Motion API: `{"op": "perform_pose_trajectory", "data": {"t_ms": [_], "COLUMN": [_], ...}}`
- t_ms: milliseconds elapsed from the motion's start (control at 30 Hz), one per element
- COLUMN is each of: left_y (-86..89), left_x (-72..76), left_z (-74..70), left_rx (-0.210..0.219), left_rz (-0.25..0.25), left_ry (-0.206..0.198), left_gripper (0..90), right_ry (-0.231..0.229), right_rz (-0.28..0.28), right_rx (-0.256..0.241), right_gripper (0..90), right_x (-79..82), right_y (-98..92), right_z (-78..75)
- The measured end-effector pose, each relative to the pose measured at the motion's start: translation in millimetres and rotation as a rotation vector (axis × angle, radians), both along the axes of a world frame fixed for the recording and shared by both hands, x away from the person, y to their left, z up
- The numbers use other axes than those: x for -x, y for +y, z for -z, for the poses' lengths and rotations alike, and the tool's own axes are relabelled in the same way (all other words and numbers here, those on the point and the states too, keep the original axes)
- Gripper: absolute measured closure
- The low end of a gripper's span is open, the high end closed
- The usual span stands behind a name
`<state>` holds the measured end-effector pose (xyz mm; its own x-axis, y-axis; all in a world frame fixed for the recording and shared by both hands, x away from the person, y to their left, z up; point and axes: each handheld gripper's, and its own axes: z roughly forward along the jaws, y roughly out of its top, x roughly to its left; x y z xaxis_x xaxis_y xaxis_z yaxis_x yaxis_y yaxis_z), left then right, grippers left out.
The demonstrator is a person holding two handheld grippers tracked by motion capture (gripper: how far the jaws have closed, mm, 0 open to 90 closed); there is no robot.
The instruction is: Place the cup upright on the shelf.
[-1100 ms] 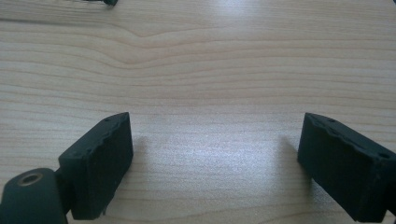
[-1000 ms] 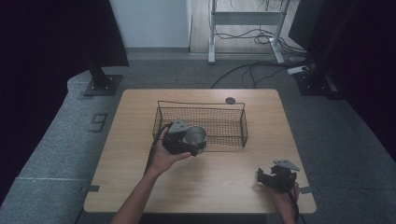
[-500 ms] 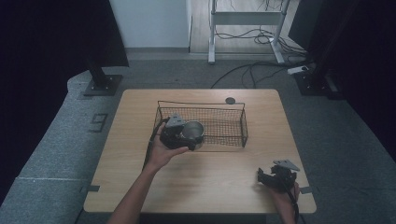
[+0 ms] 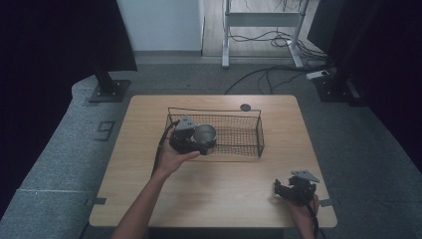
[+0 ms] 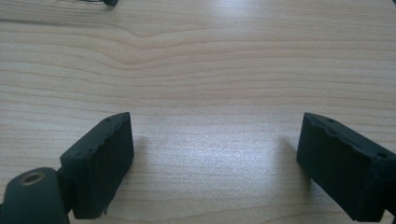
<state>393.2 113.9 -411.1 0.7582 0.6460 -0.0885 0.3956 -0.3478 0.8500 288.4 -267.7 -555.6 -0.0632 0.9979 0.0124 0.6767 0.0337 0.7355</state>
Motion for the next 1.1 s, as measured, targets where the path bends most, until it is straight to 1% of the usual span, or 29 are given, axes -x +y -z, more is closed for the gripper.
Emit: {"op": "perform_pose_trajectory", "data": {"t_ms": [100,200,367,600,667,733,900,1100], "left_y": [1.3,2.2,4.7,6.2,6.4,7.3,9.0,9.4], "left_x": [-3.8,-7.7,-11.5,-13.9,-14.5,-16.0,-19.7,-23.4], "left_z": [1.8,4.3,4.0,-4.1,-5.9,-6.7,-8.0,-12.1], "left_rx": [0.007,-0.001,0.006,0.003,0.006,0.015,0.009,-0.003], "left_rz": [0.004,0.001,0.000,0.002,0.004,0.008,-0.002,-0.007], "left_ry": [0.015,0.026,0.036,0.026,0.021,0.028,0.030,0.023], "left_gripper": [14.3,14.3,14.3,14.3,14.3,14.2,14.3,14.2], "right_ry": [0.000,0.000,0.001,-0.003,-0.004,-0.004,-0.003,-0.005], "right_rz": [-0.001,-0.001,-0.001,0.000,0.000,-0.001,0.000,0.002], "right_rx": [0.002,0.002,0.001,0.002,0.003,0.003,0.004,0.004], "right_gripper": [10.7,10.8,10.8,11.2,11.4,11.5,11.8,12.3], "right_x": [0.0,0.0,0.1,-0.2,-0.2,-0.2,-0.1,-0.2], "right_y": [-0.2,-0.2,-0.1,-0.2,-0.2,-0.2,0.0,0.1], "right_z": [0.0,0.0,-0.1,0.2,0.2,0.1,0.0,0.0]}}
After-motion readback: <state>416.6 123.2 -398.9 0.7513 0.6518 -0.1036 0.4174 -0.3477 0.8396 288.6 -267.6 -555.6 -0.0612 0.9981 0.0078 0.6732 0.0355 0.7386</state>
